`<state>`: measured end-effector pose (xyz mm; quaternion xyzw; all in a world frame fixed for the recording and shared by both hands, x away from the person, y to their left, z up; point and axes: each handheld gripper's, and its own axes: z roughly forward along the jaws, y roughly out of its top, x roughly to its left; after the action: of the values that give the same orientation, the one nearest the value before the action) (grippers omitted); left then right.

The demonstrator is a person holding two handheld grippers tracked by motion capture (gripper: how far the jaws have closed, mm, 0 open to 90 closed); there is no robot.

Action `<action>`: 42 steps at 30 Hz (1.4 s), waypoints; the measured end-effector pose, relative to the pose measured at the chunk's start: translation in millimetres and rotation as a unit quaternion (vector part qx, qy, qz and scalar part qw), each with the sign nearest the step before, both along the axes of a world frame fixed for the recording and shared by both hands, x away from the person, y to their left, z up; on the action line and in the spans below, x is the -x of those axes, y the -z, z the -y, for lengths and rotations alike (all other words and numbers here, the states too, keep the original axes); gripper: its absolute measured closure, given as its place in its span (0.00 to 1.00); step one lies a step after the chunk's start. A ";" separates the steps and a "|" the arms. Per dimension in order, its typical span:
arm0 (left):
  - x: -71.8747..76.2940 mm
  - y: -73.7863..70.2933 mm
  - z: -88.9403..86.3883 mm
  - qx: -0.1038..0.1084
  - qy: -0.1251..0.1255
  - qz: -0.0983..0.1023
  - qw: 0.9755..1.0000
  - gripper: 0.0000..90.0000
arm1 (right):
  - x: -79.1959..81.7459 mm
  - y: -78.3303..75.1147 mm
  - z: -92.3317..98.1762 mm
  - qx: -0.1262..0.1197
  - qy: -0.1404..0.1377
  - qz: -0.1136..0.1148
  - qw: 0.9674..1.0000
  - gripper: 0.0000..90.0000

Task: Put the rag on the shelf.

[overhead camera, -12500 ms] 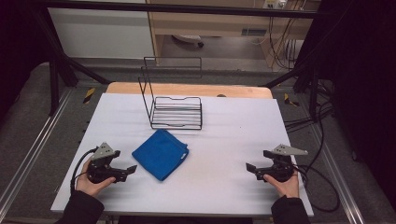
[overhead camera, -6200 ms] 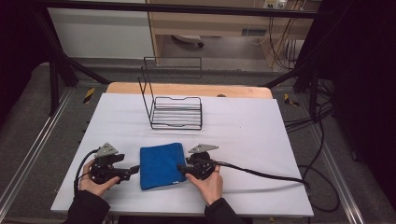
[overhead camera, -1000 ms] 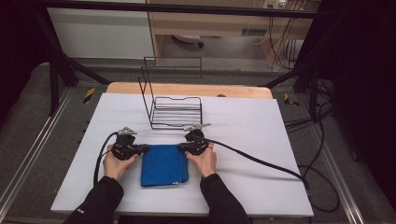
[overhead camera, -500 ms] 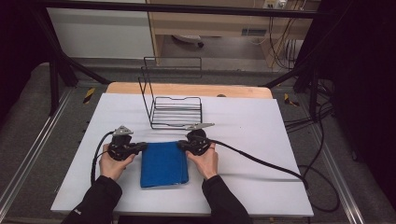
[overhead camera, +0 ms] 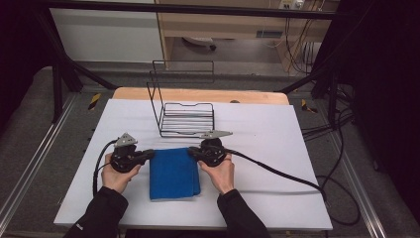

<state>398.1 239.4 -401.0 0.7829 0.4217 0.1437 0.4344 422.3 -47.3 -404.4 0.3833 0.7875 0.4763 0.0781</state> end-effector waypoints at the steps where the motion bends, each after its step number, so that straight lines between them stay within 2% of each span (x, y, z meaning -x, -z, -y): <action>1: 1.1 -1.2 0.0 -0.001 0.001 0.003 1.000 0.95 | 0.8 -1.1 0.3 -0.001 0.000 0.002 1.000 0.92; 4: 3.7 -5.4 -0.8 0.000 0.004 0.013 1.000 0.95 | 3.5 -5.0 1.7 -0.006 -0.002 0.012 1.000 0.92; 5: 4.7 -6.9 -1.3 0.004 0.003 0.016 1.000 0.95 | 4.9 -8.4 3.1 -0.013 -0.003 0.023 1.000 0.92; 10: 10.0 -15.6 -1.8 0.018 0.003 0.031 0.999 0.95 | 8.6 -17.5 6.6 -0.028 -0.001 0.036 0.999 0.92; 15: 14.7 -23.0 -0.9 0.015 0.004 0.049 0.999 0.95 | 10.8 -23.2 9.2 -0.035 -0.002 0.049 0.998 0.92; 19: 18.7 -28.8 0.2 0.026 0.006 0.058 0.998 0.95 | 13.5 -29.1 12.0 -0.044 -0.002 0.056 0.997 0.92; 25: 25.8 -39.3 2.0 0.039 0.008 0.078 0.996 0.95 | 18.4 -39.9 17.1 -0.057 -0.002 0.072 0.996 0.92; 33: 34.8 -52.7 5.1 0.045 0.008 0.110 0.993 0.95 | 22.8 -53.4 22.6 -0.070 0.000 0.101 0.992 0.92; 35: 36.3 -55.3 5.4 0.048 0.007 0.114 0.992 0.95 | 24.2 -57.9 23.4 -0.072 -0.001 0.111 0.991 0.92; 42: 37.8 -62.3 3.8 0.057 0.002 0.125 0.990 0.95 | 27.4 -65.7 23.4 -0.078 -0.004 0.124 0.989 0.92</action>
<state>360.3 235.6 -338.7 0.7334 0.3697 0.2153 0.5283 394.8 -70.7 -338.6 0.3229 0.7337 0.5804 0.1433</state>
